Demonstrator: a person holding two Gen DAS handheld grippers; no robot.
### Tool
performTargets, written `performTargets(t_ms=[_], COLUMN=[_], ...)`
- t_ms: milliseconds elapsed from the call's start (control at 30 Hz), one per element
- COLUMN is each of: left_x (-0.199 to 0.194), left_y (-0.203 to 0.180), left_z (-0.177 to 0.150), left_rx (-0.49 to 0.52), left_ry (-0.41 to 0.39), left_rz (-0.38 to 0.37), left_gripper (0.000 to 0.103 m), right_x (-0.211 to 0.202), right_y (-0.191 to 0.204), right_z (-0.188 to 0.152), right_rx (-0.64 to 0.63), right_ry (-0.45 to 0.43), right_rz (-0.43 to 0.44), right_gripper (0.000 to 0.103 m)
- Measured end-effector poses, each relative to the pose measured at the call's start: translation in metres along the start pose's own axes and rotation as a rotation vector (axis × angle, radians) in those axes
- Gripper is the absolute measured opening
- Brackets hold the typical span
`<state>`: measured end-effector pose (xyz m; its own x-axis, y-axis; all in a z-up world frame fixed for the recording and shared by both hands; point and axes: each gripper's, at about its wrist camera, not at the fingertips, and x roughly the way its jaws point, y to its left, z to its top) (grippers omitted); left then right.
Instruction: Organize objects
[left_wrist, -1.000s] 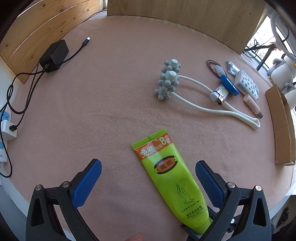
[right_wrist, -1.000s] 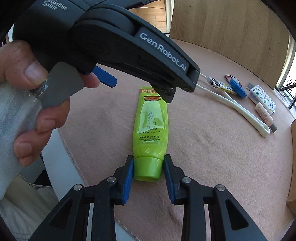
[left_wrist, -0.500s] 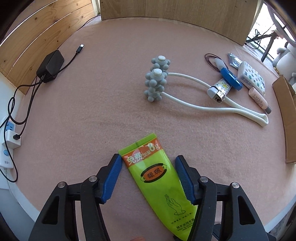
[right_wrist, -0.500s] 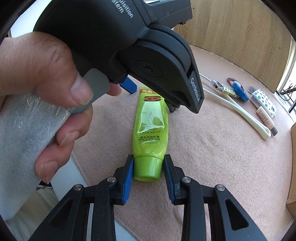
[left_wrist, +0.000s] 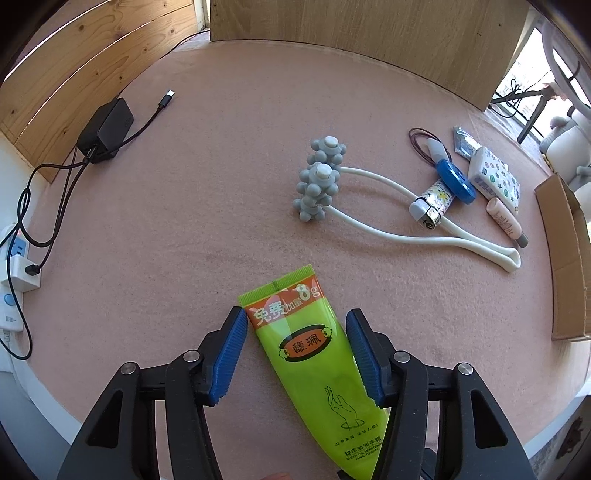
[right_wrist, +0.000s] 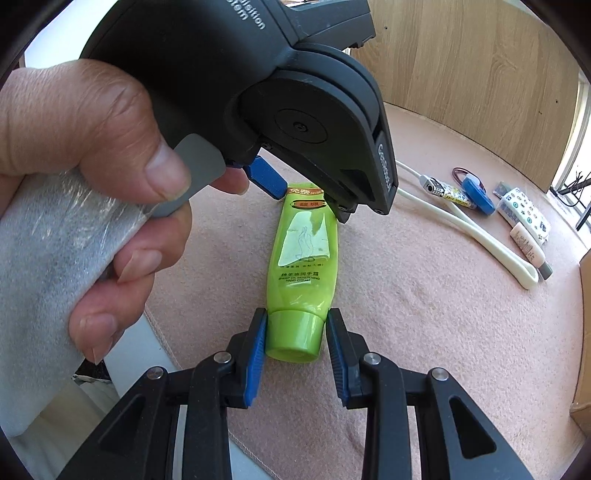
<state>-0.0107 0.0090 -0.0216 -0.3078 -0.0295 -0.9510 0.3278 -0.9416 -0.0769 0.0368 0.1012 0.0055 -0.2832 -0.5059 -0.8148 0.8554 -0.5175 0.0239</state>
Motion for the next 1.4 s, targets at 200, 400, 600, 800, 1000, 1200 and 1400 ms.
performTargets(t_ms=[200,400,600,800,1000,1200,1400], left_x=[-0.032,-0.054,-0.070,-0.073,-0.074,-0.072,-0.075], left_y=[0.006,0.002,-0.005,-0.008,-0.016,-0.046,-0.103], left_z=[0.011,0.032,0.041,0.045,0.049,0.056,0.067], left_rx=[0.005,0.020,0.036,0.038,0.055,0.115,0.221], left_ry=[-0.049,-0.105,-0.153,-0.164,-0.167,-0.166,-0.175], left_rz=[-0.015,-0.027,-0.027,-0.026,-0.030,-0.047,-0.084], left_gripper=[0.059,0.059,0.059,0.059,0.059,0.059,0.059], right_x=[-0.011,-0.024,-0.041,-0.044,-0.047,-0.059,-0.070], right_y=[-0.008,-0.010,-0.011,-0.015,-0.017,-0.022,-0.050], right_z=[0.013,0.029,0.034,0.033,0.034,0.028,0.018], right_rx=[0.002,0.005,0.009,0.007,0.016,0.055,0.131], right_ry=[-0.045,-0.102,-0.152,-0.168,-0.176,-0.186,-0.204], right_rz=[-0.010,-0.030,-0.051,-0.057,-0.063,-0.090,-0.148], right_gripper=[0.028,0.028,0.028,0.028,0.028,0.028,0.028])
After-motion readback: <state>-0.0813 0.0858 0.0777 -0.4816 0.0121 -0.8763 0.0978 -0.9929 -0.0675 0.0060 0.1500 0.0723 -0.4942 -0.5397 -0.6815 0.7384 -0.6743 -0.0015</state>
